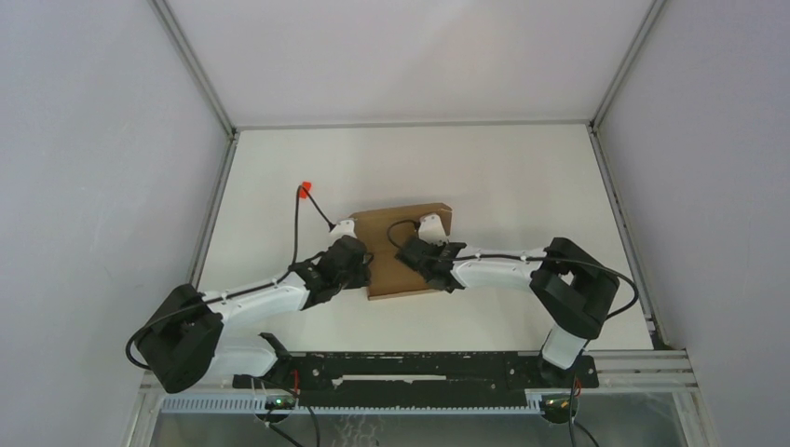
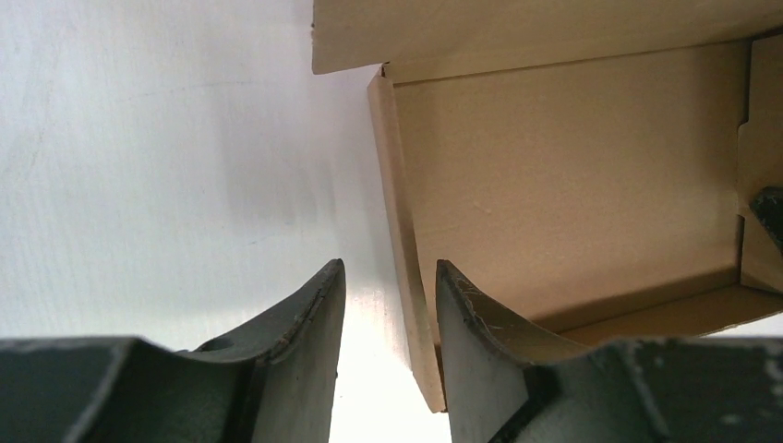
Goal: Fold the paper box
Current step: Fold the paper box at the center of the board.
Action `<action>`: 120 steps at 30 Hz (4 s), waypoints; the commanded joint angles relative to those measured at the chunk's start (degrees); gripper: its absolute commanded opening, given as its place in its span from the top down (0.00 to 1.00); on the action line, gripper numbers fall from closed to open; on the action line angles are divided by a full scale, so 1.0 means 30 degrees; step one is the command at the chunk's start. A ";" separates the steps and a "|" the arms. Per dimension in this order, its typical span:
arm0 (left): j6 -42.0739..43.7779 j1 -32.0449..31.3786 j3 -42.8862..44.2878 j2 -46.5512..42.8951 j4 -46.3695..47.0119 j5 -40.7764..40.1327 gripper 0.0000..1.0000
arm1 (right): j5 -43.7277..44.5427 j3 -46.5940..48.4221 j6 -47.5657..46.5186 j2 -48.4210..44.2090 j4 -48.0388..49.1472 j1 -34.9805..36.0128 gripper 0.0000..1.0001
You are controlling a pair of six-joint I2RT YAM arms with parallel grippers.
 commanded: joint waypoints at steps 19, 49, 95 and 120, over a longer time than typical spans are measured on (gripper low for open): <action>0.0259 0.0019 0.0241 0.0310 0.1269 0.0791 0.55 | 0.0713 -0.0110 -0.1325 0.0839 0.0653 -0.0644 0.78; -0.1640 -0.2902 0.6464 0.4468 0.0303 -0.1864 0.85 | -0.1244 -0.1305 -0.1150 -0.0350 0.1997 -0.1574 0.80; -0.2962 -0.3137 0.4953 0.1941 0.3569 -0.1442 0.53 | -0.3619 -0.2361 -0.1470 -0.1980 0.3720 -0.3976 0.73; -0.3083 -0.3063 0.7036 0.9439 0.4372 -0.0027 0.78 | -0.4478 -0.2361 -0.1586 -0.2760 0.4055 -0.4867 0.62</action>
